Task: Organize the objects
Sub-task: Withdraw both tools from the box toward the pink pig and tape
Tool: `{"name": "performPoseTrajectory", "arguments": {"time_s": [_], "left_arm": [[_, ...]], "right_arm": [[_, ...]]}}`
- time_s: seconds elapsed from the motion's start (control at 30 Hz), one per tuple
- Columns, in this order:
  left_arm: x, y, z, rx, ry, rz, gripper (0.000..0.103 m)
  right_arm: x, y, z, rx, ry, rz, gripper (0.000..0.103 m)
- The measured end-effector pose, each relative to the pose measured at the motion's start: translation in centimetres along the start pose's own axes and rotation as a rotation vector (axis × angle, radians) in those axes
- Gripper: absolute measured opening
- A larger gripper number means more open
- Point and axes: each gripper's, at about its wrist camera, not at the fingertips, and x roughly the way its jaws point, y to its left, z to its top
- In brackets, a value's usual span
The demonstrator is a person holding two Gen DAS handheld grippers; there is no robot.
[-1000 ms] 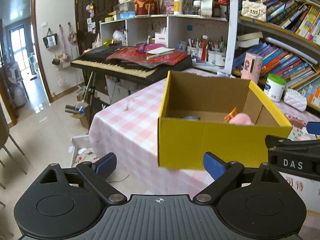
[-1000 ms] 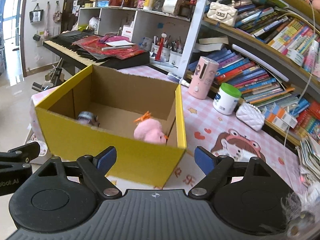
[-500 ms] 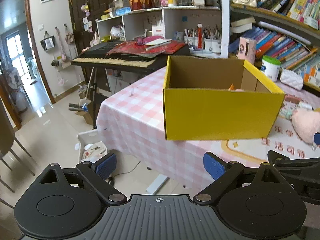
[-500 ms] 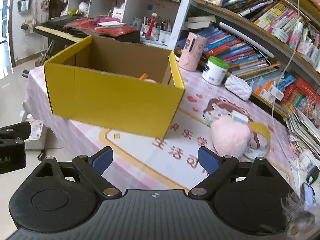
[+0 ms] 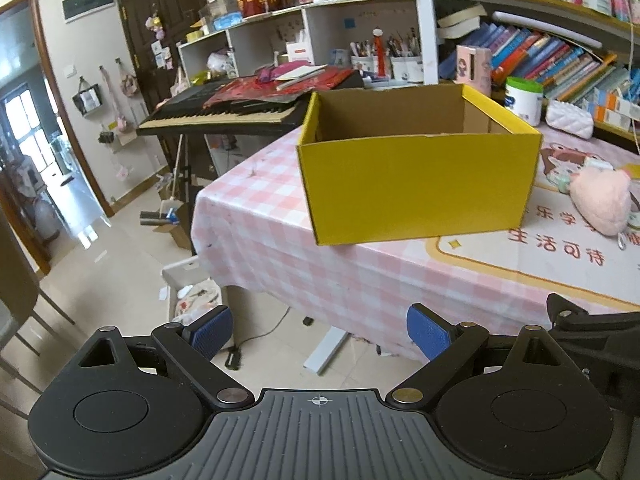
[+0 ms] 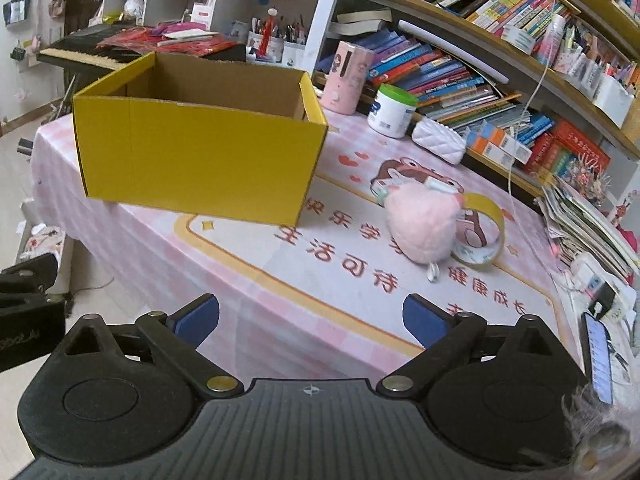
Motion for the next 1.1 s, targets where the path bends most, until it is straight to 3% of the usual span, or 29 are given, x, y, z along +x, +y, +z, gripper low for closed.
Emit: {"name": "performPoseTrajectory", "arguments": {"time_s": [0.53,1.1], "left_arm": [[0.2,-5.6,0.7,0.130,-0.004,-0.095,0.096],[2.2,-12.1,4.2,0.143,0.005,-0.151,0.096]], "right_arm": [[0.8,-4.4,-2.1,0.076,0.071,-0.116,0.100],[4.6,-11.4,-0.4,0.115,0.094,-0.160,0.101]]}}
